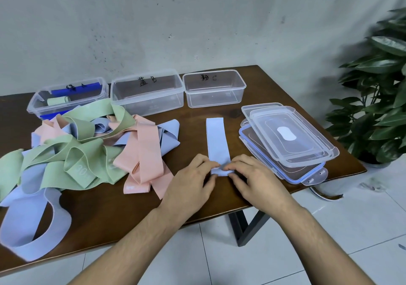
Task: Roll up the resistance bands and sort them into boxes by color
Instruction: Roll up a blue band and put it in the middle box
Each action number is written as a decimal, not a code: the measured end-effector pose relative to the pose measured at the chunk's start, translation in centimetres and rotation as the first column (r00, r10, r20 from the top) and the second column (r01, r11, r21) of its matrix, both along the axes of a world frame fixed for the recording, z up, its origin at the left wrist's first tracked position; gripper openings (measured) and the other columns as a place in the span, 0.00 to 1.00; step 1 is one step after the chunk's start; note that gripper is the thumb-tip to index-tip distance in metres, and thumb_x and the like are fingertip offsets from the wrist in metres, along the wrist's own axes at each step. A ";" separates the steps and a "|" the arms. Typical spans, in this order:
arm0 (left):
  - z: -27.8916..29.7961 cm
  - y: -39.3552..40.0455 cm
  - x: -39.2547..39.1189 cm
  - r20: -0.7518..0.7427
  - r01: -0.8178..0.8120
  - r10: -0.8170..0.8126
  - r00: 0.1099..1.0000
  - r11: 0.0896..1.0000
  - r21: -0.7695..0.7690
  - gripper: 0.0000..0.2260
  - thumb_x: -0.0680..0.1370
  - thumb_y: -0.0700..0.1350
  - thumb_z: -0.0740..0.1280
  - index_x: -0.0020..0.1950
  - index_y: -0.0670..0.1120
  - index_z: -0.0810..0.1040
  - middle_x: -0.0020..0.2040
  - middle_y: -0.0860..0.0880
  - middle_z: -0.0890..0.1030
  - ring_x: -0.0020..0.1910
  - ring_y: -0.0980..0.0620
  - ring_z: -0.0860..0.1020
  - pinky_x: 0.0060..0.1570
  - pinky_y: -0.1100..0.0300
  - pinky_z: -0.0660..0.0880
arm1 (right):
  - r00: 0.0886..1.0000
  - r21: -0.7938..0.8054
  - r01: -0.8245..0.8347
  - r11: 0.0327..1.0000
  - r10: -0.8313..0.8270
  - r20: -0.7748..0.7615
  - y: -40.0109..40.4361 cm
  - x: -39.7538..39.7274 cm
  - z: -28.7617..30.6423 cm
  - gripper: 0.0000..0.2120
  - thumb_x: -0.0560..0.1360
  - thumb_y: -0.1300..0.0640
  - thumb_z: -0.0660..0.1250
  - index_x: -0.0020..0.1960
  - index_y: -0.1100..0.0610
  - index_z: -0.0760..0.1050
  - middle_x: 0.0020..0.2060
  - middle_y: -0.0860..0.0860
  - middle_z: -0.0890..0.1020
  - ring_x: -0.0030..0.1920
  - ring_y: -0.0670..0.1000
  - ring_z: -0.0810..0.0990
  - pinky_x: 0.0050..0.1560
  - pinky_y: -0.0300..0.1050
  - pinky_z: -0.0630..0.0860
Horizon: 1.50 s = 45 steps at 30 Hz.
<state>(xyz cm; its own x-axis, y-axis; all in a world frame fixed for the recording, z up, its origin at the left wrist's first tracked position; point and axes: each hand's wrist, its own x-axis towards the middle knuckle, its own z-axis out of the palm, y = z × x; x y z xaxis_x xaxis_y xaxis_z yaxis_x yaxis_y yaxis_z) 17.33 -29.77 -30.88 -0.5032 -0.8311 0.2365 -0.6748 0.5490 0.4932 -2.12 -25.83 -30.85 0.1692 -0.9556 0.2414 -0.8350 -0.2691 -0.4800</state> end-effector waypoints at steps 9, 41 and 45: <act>-0.2 -0.5 -0.1 0.026 0.011 -0.009 1.000 0.997 -0.077 0.06 0.80 0.47 0.66 0.55 0.49 0.80 0.51 0.55 0.77 0.42 0.55 0.78 0.38 0.67 0.71 | 0.999 0.016 -0.001 1.000 0.002 -0.036 -0.4 -0.2 0.0 0.13 0.81 0.52 0.64 0.64 0.47 0.78 0.57 0.39 0.76 0.56 0.42 0.72 0.58 0.32 0.68; 1.0 0.1 0.5 0.146 0.079 -0.082 0.986 0.996 0.032 0.13 0.82 0.51 0.60 0.63 0.53 0.79 0.53 0.58 0.72 0.45 0.55 0.76 0.44 0.61 0.75 | 0.989 -0.032 -0.074 0.997 0.069 -0.129 0.8 -0.3 -0.5 0.14 0.81 0.52 0.65 0.65 0.47 0.77 0.56 0.40 0.77 0.52 0.44 0.69 0.56 0.42 0.74; 1.0 -0.4 0.5 0.158 0.079 -0.085 0.984 0.996 0.047 0.14 0.83 0.53 0.59 0.64 0.53 0.78 0.53 0.59 0.70 0.43 0.55 0.75 0.42 0.62 0.73 | 0.997 -0.057 -0.044 0.997 0.040 -0.070 1.1 0.0 -0.6 0.17 0.78 0.54 0.69 0.66 0.48 0.76 0.57 0.41 0.75 0.52 0.44 0.70 0.56 0.40 0.73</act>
